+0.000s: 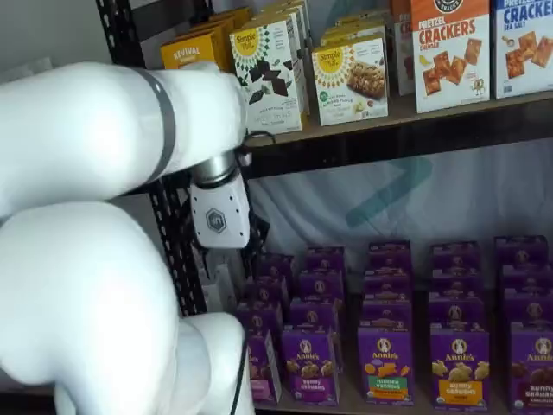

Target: Pick up the purple box with a pink patch in the middle, on the bottom shelf, the first box from the left

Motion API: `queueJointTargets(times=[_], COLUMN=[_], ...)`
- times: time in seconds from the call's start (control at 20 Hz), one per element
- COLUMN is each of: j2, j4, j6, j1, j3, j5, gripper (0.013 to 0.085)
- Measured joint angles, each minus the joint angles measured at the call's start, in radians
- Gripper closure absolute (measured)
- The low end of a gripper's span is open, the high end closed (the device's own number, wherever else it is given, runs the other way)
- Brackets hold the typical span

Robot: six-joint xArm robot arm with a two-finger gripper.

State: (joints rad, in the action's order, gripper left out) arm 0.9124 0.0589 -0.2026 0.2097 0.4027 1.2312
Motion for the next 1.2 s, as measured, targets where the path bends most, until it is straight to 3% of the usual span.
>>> queueJointTargets(times=[0.35, 0.6, 0.8, 1.2], j2=[-0.071, -0.147, -0.217, -0.393], j4=[-0.045, -0.061, -0.109, -0.104], j6=[-0.064, -0.086, -0.131, -0.130], j1=[0.052, 0.065, 0.079, 0.076], j3=[-0.085, -0.128, -0.155, -0.181], j5=[-0.159, -0.266, -0.359, -0.545], gripper=[0.0130, 0.0130, 0.0130, 0.0130])
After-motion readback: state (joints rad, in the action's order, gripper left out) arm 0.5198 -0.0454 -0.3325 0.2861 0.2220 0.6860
